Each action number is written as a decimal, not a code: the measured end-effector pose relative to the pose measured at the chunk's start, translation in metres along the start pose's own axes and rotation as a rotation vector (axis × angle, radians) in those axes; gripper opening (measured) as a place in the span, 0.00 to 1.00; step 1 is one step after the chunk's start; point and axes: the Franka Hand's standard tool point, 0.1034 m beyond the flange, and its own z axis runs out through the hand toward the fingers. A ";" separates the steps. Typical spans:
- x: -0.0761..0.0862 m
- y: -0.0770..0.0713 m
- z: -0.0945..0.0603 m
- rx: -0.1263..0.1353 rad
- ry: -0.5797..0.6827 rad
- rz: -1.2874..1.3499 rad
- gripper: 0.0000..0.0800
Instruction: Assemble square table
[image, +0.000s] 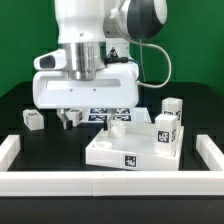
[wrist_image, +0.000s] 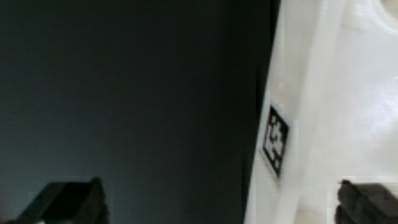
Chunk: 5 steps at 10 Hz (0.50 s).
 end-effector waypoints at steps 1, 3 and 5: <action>-0.001 -0.007 0.009 -0.003 0.003 0.014 0.81; -0.002 -0.024 0.016 -0.011 0.000 0.053 0.81; -0.002 -0.021 0.016 -0.012 0.000 0.049 0.78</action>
Offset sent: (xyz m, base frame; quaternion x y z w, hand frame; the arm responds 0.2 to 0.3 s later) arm 0.0000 0.0000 0.0000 0.0000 0.0000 0.0000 1.0000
